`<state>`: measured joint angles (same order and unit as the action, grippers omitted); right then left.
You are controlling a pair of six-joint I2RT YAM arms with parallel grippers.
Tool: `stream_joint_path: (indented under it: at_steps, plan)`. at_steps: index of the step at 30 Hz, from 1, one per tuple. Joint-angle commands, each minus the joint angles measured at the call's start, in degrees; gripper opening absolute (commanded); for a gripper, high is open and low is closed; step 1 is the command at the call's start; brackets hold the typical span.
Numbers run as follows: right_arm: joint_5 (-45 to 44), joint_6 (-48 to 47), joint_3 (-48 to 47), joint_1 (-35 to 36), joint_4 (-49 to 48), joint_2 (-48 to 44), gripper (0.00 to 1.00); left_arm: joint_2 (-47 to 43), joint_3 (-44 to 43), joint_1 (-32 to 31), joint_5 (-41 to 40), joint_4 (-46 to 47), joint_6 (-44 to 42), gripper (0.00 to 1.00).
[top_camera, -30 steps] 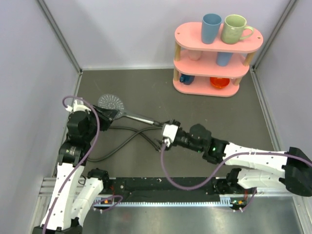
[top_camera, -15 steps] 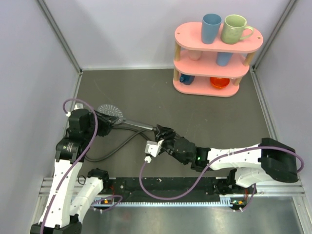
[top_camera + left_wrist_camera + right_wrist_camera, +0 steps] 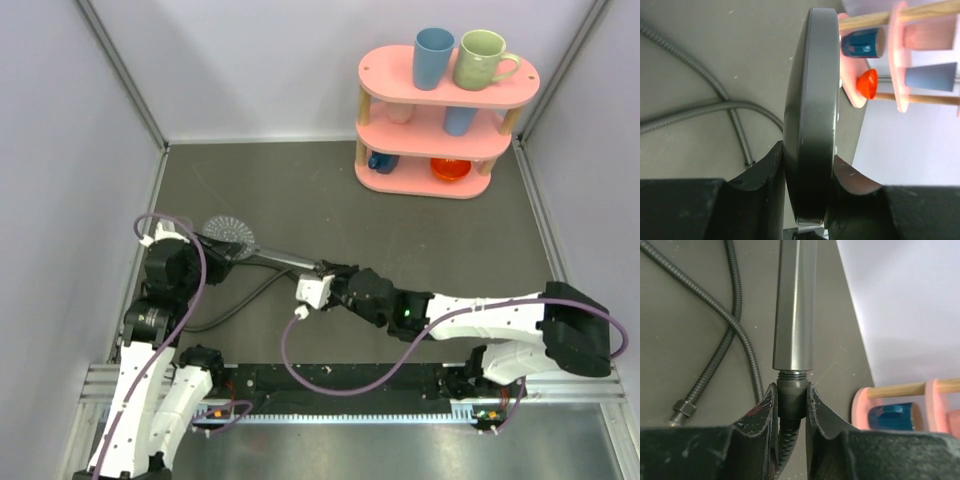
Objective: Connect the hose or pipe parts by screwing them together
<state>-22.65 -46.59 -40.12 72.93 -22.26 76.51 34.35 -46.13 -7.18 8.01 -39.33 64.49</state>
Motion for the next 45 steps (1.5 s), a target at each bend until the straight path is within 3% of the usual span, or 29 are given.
stream_joint_path:
  at_steps: [1, 4, 6, 11, 15, 18, 20, 22, 23, 24, 29, 38, 45]
  plan:
    - [20.6, 15.3, -8.5, -5.7, 7.5, -4.7, 0.00, -6.5, 6.1, -0.6, 8.6, 23.0, -12.1, 0.00]
    - [35.5, 23.0, -11.4, -12.7, 13.2, -5.4, 0.00, -12.4, 15.4, -0.6, 11.7, 44.1, -15.9, 0.00]
    - [45.8, 27.2, -13.2, -16.7, 16.0, -5.1, 0.00, -13.6, 20.2, -0.6, 13.2, 49.3, -16.1, 0.00]
    - [60.8, 33.5, -16.2, -22.0, 19.5, -4.1, 0.00, -11.1, 28.7, -0.5, 18.9, 67.5, -12.6, 0.00]
    - [73.1, 38.0, -16.9, -27.3, 20.2, -3.0, 0.00, -11.0, 31.4, -0.6, 17.5, 72.6, -11.1, 0.00]
    - [74.5, 40.1, -16.5, -29.1, 20.2, -2.2, 0.00, -11.5, 31.5, -0.5, 16.5, 71.8, -12.1, 0.00]
    - [72.4, 40.0, -15.7, -29.2, 20.1, -3.0, 0.04, -11.7, 31.2, -0.5, 15.1, 70.8, -11.8, 0.00]
    - [68.2, 40.3, -13.9, -29.2, 19.1, -4.2, 0.25, -11.8, 30.4, -0.5, 13.7, 67.6, -11.3, 0.00]
    - [66.4, 40.3, -12.8, -29.2, 17.4, -6.0, 0.30, -11.7, 28.8, -0.5, 12.7, 64.9, -11.0, 0.00]
    - [62.7, 40.3, -10.4, -29.2, 16.0, -7.2, 0.45, -11.7, 27.7, -0.5, 11.4, 59.0, -10.3, 0.00]
    - [50.1, 35.0, -3.2, -26.8, 9.9, -15.1, 0.67, -9.0, 17.3, -0.5, 4.0, 40.4, -6.9, 0.00]
    - [15.4, 11.6, 4.3, -10.9, 0.7, -17.5, 0.70, -1.8, 0.2, -0.6, 0.7, 13.6, 1.6, 0.00]
    - [3.0, 0.1, 2.3, -2.7, -7.2, -10.1, 0.67, 0.6, -7.5, -0.6, 1.0, 3.0, 3.3, 0.00]
